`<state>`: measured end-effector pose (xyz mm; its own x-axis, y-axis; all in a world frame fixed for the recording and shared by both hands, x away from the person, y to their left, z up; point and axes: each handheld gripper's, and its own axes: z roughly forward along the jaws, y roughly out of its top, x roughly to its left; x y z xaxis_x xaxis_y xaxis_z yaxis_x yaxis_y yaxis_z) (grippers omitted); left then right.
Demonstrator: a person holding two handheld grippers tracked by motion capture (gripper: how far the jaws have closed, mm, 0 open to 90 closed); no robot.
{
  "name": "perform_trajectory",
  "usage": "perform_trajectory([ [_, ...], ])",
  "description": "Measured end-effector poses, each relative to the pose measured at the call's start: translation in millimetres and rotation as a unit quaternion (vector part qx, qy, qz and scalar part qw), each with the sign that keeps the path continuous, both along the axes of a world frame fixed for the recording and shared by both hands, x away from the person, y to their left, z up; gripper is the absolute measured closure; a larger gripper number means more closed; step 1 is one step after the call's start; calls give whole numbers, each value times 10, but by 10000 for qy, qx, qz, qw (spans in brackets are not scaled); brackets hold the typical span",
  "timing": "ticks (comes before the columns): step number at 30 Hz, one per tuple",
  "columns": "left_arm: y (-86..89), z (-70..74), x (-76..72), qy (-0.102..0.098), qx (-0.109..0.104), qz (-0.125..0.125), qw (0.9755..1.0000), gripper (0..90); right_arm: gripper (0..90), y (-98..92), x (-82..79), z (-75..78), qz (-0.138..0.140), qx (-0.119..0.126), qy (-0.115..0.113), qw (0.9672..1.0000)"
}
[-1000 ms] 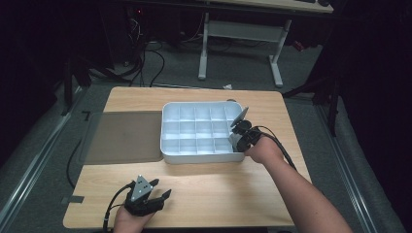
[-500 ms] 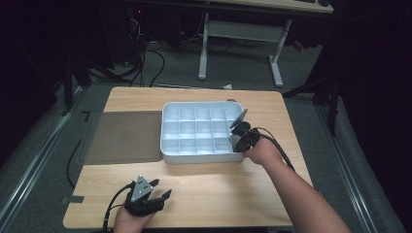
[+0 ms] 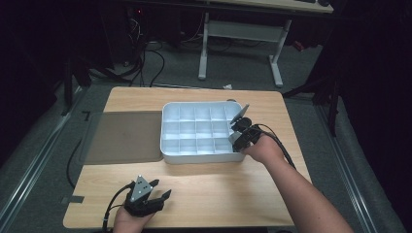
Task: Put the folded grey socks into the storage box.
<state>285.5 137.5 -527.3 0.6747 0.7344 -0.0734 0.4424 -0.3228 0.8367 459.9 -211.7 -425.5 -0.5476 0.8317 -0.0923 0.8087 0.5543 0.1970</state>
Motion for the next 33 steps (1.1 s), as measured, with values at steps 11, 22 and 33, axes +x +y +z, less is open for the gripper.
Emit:
perform_trajectory([
  [11, 14, -1, 5, 8, 4, 9, 10000, 398, 611, 1, 135, 183, -26, 362, -113, 9993],
  [22, 33, -6, 8, 30, 18, 20, 10000, 399, 748, 61, 309, 26, -241, 150, 76, 9996],
  [33, 35, -3, 8, 26, 20, 29, 10000, 399, 842, 80, 340, -229, -66, -176, 346, 9992],
])
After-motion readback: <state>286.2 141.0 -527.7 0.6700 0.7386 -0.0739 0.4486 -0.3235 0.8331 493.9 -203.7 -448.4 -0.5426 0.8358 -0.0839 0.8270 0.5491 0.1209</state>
